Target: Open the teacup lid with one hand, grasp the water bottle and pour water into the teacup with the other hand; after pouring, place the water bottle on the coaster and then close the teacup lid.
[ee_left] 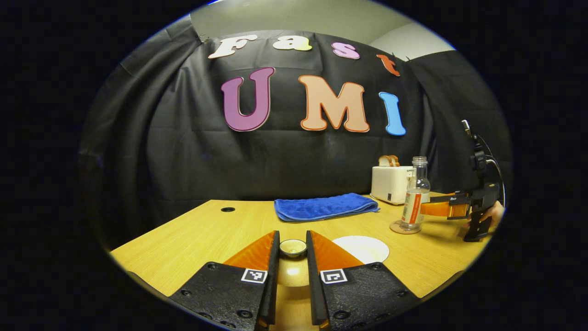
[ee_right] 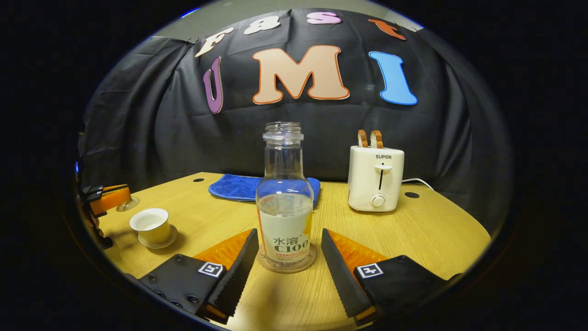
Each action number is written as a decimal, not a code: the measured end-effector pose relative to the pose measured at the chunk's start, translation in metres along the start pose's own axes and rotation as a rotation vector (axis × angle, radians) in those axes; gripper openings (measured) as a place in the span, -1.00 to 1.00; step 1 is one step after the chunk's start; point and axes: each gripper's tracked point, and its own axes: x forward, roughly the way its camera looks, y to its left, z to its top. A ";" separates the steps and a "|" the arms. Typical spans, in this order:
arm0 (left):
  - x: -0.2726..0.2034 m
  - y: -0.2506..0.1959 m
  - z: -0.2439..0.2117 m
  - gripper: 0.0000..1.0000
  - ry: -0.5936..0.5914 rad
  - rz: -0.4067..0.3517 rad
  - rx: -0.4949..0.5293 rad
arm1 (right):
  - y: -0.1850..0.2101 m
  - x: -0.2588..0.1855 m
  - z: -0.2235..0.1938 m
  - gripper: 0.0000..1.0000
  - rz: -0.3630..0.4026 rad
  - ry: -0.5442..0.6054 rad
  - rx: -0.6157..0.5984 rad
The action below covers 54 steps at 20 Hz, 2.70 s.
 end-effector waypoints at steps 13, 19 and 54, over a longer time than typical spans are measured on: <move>0.024 -0.056 -0.006 -0.45 0.044 -0.201 0.022 | -0.007 -0.045 0.019 0.67 -0.052 -0.160 0.013; 0.025 -0.076 -0.014 -0.45 0.095 -0.297 0.081 | -0.003 -0.060 0.023 0.77 -0.039 -0.199 0.020; -0.035 0.022 0.003 0.90 -0.006 0.301 0.001 | -0.046 -0.087 0.027 0.87 -0.307 -0.217 0.036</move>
